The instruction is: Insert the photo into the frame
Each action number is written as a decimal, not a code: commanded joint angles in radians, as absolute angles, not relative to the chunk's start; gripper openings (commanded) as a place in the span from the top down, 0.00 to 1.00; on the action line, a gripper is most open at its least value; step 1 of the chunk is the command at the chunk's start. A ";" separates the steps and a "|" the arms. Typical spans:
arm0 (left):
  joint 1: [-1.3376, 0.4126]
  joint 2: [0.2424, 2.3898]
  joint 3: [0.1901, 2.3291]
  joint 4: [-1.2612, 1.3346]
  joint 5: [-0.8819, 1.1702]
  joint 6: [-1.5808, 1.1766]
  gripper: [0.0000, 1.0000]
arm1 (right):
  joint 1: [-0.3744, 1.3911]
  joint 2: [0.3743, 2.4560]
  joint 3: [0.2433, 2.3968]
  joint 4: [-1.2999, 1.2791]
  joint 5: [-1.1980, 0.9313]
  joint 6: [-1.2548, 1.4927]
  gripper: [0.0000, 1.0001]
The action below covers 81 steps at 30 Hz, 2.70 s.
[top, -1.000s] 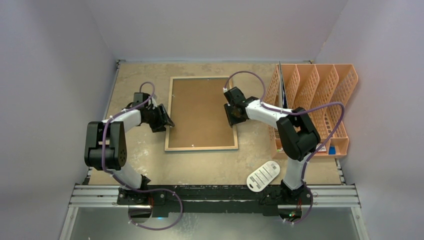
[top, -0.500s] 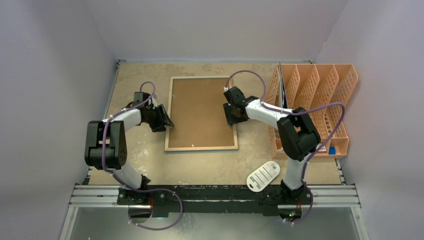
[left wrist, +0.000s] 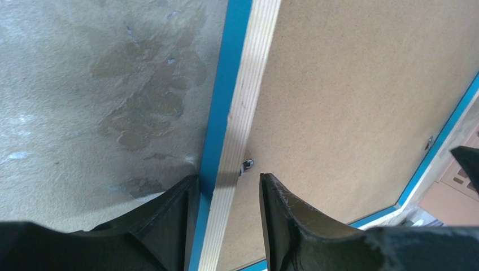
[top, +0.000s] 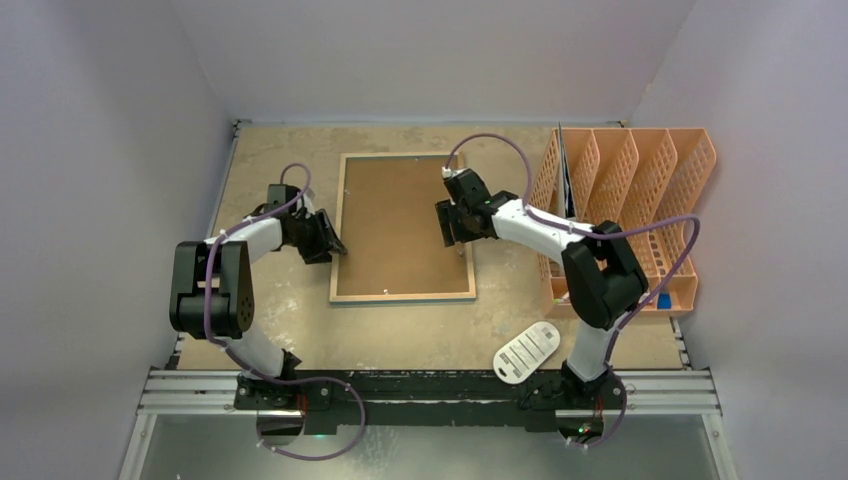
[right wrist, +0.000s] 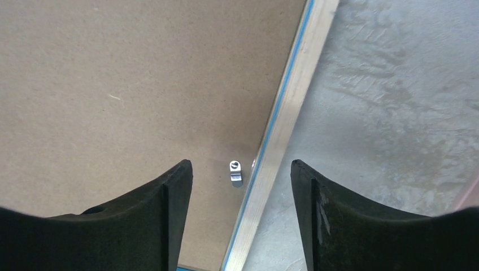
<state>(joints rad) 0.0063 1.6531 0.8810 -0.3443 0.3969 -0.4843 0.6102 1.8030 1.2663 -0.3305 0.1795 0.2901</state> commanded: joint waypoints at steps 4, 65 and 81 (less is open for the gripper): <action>0.000 1.655 0.855 -0.310 0.542 -0.481 0.54 | 0.611 1.865 1.264 -0.385 0.088 0.253 0.30; 0.000 1.679 0.855 -0.309 0.583 -0.469 0.49 | 0.601 1.820 1.192 -0.289 0.055 0.251 0.52; 0.000 1.690 0.862 -0.330 0.554 -0.447 0.50 | 0.600 1.896 1.273 -0.336 0.119 0.300 0.48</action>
<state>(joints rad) 0.0128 1.6669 0.8722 -0.3492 0.5209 -0.4667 0.5827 1.8618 1.2392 -0.3843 0.1318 0.2775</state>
